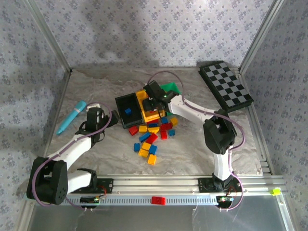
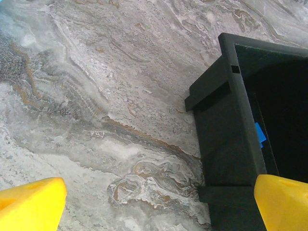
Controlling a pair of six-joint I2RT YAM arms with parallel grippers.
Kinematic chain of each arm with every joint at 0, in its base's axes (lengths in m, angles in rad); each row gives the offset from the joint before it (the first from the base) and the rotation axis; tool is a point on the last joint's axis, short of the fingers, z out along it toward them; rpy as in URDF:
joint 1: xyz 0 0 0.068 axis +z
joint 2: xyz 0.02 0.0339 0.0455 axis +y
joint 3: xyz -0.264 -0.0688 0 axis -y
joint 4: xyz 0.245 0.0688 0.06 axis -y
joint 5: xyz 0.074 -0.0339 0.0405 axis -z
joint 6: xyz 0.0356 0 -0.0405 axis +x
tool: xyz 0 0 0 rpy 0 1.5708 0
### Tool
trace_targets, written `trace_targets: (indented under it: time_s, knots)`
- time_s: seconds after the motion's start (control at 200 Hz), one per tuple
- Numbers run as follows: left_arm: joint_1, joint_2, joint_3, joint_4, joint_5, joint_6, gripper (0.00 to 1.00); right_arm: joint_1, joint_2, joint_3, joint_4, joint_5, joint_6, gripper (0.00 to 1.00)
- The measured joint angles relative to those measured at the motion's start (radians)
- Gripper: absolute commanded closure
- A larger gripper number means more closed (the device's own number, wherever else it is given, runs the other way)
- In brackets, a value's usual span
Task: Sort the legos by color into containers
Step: Place the lego in the container, then pick up the lego from the middle-left of the table.
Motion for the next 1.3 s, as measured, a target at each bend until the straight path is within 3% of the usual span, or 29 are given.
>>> trace_targets:
  time_s: [0.2, 0.465, 0.81, 1.179, 1.299]
  knots:
    - [0.000, 0.000, 0.000, 0.003, 0.008, 0.000, 0.00, 0.017, -0.015, -0.031, 0.019, 0.007, -0.001, 0.44]
    - [-0.019, 0.000, 0.000, 0.042, 0.097, 0.018, 0.00, 0.018, -0.208, -0.322, 0.043, 0.034, 0.023, 0.43]
    - [-0.256, 0.038, 0.037, 0.047, 0.114, 0.140, 0.03, -0.119, -0.455, -0.610, 0.080, 0.048, 0.070, 0.41]
    - [-0.560, -0.021, 0.087, -0.167, 0.085, 0.113, 0.05, -0.327, -0.531, -0.745, 0.171, -0.052, 0.068, 0.39]
    - [-0.638, 0.003, 0.122, -0.245, 0.070, 0.105, 0.09, -0.352, -0.533, -0.761, 0.206, -0.069, 0.051, 0.39]
